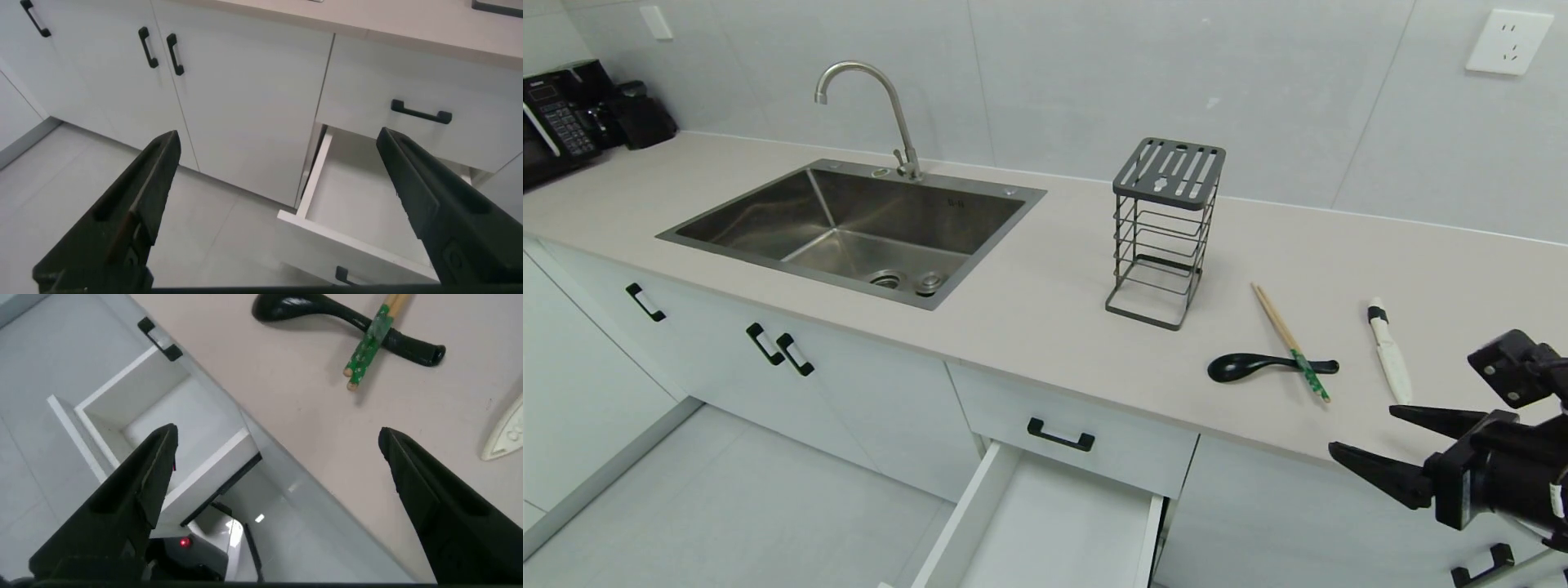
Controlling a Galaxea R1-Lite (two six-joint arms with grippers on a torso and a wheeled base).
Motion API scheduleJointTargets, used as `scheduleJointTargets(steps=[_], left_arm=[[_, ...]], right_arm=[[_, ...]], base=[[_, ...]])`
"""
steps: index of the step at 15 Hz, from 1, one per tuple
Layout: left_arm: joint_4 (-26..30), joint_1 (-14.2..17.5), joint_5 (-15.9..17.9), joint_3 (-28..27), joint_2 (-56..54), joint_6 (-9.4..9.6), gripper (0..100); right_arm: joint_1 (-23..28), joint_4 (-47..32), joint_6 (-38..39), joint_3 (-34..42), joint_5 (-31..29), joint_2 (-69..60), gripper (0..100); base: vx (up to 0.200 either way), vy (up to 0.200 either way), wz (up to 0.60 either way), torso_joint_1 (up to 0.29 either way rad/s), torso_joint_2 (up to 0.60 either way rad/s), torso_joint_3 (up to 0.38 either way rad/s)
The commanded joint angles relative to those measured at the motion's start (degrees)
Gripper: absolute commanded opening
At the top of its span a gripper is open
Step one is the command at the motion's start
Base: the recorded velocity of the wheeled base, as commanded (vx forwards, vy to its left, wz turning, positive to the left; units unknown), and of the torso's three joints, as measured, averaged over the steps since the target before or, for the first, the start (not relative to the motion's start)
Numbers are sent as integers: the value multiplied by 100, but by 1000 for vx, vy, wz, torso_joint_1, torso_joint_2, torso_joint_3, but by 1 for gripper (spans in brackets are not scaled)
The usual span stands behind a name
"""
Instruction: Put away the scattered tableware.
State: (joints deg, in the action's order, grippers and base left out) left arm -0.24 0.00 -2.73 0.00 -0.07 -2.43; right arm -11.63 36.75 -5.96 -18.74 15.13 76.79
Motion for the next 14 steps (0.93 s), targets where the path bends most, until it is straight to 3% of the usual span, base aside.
scheduleJointTargets(steps=[1,14], left_arm=[[-2,0,-8,0,7,-4,100],[-2,0,-8,0,7,-4,100]], right_arm=[[3,113,-2,-227,-98,565,100],[29,429,-72,-1378,-397,2174,100]], base=[[0,0,0,0,0,0],[0,0,0,0,0,0]])
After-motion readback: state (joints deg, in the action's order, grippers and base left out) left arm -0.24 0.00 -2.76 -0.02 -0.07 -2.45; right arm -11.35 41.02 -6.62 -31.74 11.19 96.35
